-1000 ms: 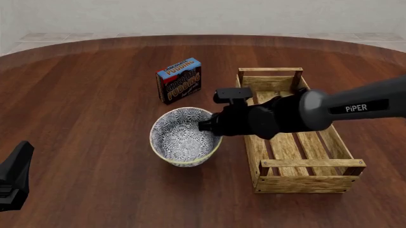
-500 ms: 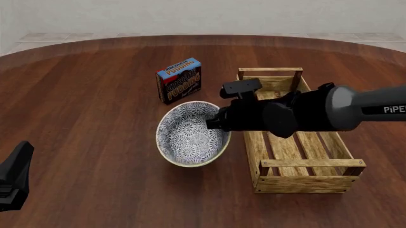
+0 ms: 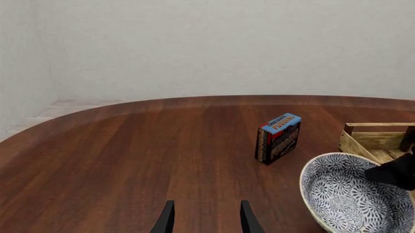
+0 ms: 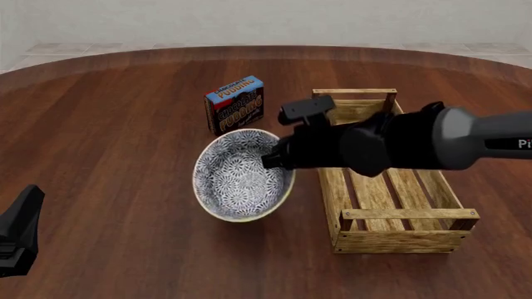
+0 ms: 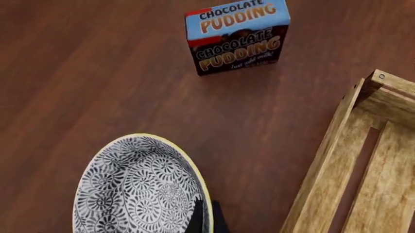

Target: Pick up the bowl on the left and put it in the tray.

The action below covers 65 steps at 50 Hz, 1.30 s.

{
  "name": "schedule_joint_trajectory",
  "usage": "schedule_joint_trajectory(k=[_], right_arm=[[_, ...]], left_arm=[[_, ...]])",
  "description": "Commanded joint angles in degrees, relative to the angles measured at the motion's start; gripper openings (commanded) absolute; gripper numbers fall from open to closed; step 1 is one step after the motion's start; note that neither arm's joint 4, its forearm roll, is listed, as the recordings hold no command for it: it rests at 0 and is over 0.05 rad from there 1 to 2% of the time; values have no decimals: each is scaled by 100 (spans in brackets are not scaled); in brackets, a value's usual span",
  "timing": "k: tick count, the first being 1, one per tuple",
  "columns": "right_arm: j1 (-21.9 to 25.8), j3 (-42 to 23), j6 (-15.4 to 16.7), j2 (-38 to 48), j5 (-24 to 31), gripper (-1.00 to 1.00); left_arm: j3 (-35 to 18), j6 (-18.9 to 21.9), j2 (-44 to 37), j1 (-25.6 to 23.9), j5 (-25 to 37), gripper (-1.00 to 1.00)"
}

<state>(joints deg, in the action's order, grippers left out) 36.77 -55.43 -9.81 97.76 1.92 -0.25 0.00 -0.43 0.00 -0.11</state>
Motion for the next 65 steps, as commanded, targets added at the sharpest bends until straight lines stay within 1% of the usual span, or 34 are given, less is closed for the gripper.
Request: schedule_joint_trajectory(k=[1, 5, 6, 7, 8, 9, 10, 11, 13, 14, 15, 16, 17, 20, 23, 27, 29, 43, 47, 48, 58, 65], right_arm=[[73, -160, 78, -223, 237, -100], [12, -141, 222, -399, 263, -100], [75, -136, 190, -418, 272, -100], [50, -116, 245, -465, 243, -100], [-54, -87, 390, -572, 215, -100], [58, -110, 307, -590, 265, -100], [58, -111, 307, -590, 265, -100], [3, -97, 410, -743, 276, -100], [37, -102, 398, -780, 303, -100], [0, -94, 475, -817, 306, -100], [-105, -64, 619, -894, 282, -100], [-84, -56, 648, -896, 280, -100], [-62, -60, 614, -890, 294, -100], [-93, -46, 698, -941, 293, -100], [-69, -45, 698, -979, 306, -100], [-110, -1, 768, -1117, 293, -100], [-177, 37, 854, -1214, 277, -100], [-183, 117, 921, -1578, 324, -100], [-161, 194, 883, -1792, 259, -100], [-133, 208, 818, -1881, 235, -100], [-80, 242, 752, -1968, 174, -100], [-91, 300, 709, -2194, 121, -100]], left_arm=[[0, 0, 0, 0, 0, 100], [0, 0, 0, 0, 0, 100], [0, 0, 0, 0, 0, 100], [0, 0, 0, 0, 0, 100], [0, 0, 0, 0, 0, 100], [0, 0, 0, 0, 0, 100], [0, 0, 0, 0, 0, 100], [0, 0, 0, 0, 0, 100], [0, 0, 0, 0, 0, 100], [0, 0, 0, 0, 0, 100], [0, 0, 0, 0, 0, 100], [0, 0, 0, 0, 0, 100], [0, 0, 0, 0, 0, 100], [0, 0, 0, 0, 0, 100], [0, 0, 0, 0, 0, 100], [0, 0, 0, 0, 0, 100], [0, 0, 0, 0, 0, 100], [0, 0, 0, 0, 0, 100], [0, 0, 0, 0, 0, 100], [0, 0, 0, 0, 0, 100], [0, 0, 0, 0, 0, 100], [0, 0, 0, 0, 0, 100]])
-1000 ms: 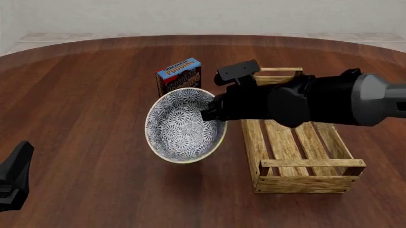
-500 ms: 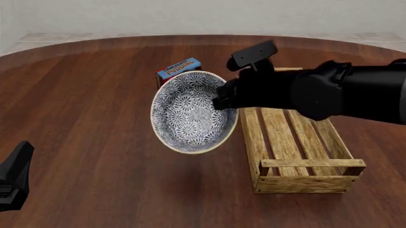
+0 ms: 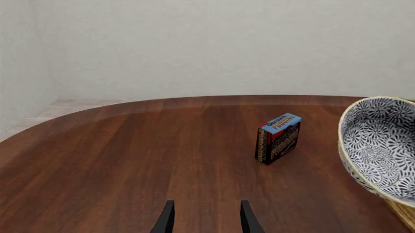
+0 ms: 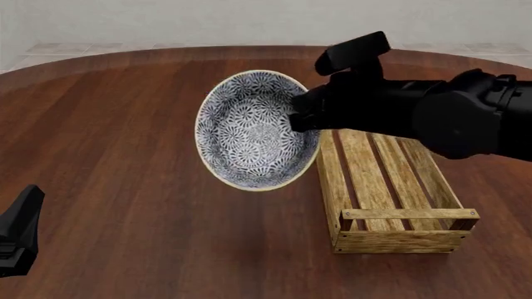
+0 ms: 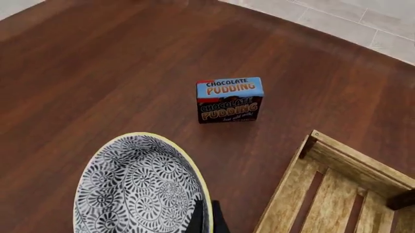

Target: Pick up the bowl on the left and put it in the tray.

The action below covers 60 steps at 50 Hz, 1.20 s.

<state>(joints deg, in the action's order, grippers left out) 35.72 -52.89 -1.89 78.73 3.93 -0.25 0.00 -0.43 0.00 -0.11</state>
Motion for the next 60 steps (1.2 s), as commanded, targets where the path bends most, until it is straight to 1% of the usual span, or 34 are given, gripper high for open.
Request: schedule_joint_trajectory(k=[1, 8, 11, 16, 21, 32, 36, 37, 44, 50, 55, 56, 59, 60], right_arm=[[-16, 61, -74, -324, -94, -100], [-156, 136, 6, -500, -156, -100], [-161, 137, -80, -533, -155, -100], [-232, 171, -92, -621, -179, -100], [-384, 230, -161, -778, -200, -100], [-523, 311, -280, -930, -229, -100], [-624, 374, -386, -1046, -268, -100], [-720, 393, -406, -1058, -280, -100], [-795, 434, -581, -1069, -304, -100], [-916, 435, -649, -1087, -299, -100], [-1012, 453, -796, -1061, -309, -100], [-1026, 470, -888, -1057, -317, -100], [-1052, 491, -911, -1111, -323, -100], [-1075, 516, -975, -1139, -332, -100]], left_arm=[[0, 0, 0, 0, 0, 100], [0, 0, 0, 0, 0, 100], [0, 0, 0, 0, 0, 100], [0, 0, 0, 0, 0, 100], [0, 0, 0, 0, 0, 100], [0, 0, 0, 0, 0, 100], [0, 0, 0, 0, 0, 100], [0, 0, 0, 0, 0, 100], [0, 0, 0, 0, 0, 100], [0, 0, 0, 0, 0, 100], [0, 0, 0, 0, 0, 100], [0, 0, 0, 0, 0, 100], [0, 0, 0, 0, 0, 100], [0, 0, 0, 0, 0, 100]])
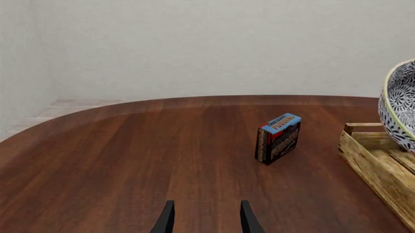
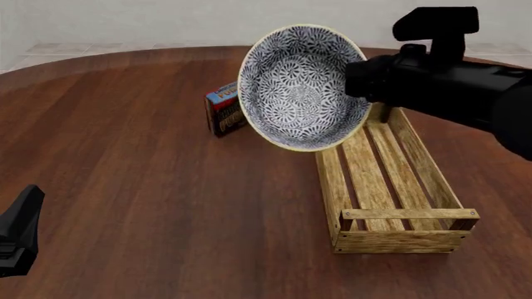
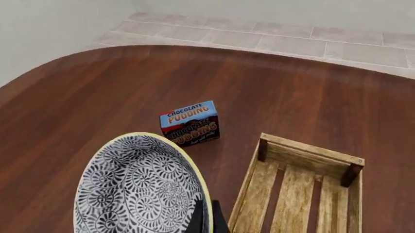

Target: Pick up the bowl on the left and put it in the tray.

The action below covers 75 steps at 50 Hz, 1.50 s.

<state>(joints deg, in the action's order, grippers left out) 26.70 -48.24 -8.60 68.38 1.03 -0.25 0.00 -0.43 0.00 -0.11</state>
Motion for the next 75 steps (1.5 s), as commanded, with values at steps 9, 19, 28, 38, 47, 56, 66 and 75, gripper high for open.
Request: schedule_joint_trajectory(k=[9, 19, 28, 38, 47, 56, 66, 75], right_arm=[[-358, 198, -532, -292, -143, -100], [-552, 274, -747, -276, -181, -100], [-653, 353, -847, -352, -224, -100], [-860, 528, -1199, -332, -421, -100], [-1081, 676, -1495, -220, -634, -100], [-1348, 768, -1680, -126, -754, -100], [-1548, 861, -1894, 76, -883, -100], [-1712, 900, -1989, 310, -971, -100]], left_arm=[[0, 0, 0, 0, 0, 100], [0, 0, 0, 0, 0, 100], [0, 0, 0, 0, 0, 100], [0, 0, 0, 0, 0, 100], [0, 0, 0, 0, 0, 100], [0, 0, 0, 0, 0, 100], [0, 0, 0, 0, 0, 100], [0, 0, 0, 0, 0, 100]])
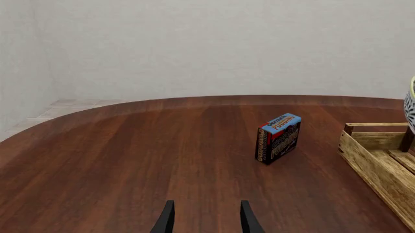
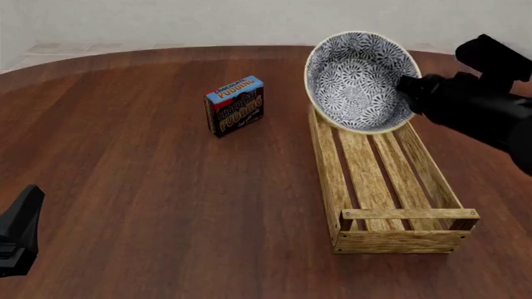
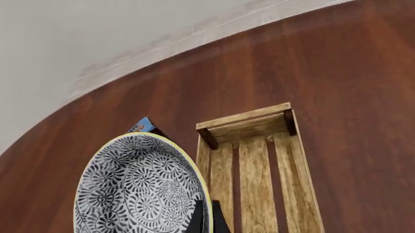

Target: Pick up the bowl on the left and put it in the tray.

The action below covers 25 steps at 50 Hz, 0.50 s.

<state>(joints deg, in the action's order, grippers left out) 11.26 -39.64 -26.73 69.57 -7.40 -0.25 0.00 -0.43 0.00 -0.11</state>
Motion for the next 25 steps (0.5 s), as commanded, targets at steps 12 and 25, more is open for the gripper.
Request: schedule_joint_trajectory(k=[12, 25], right_arm=[[-380, 11, -406, 346, -109, -100], [-376, -11, -757, 717, -155, -100]], left_arm=[[0, 0, 0, 0, 0, 100], [0, 0, 0, 0, 0, 100]])
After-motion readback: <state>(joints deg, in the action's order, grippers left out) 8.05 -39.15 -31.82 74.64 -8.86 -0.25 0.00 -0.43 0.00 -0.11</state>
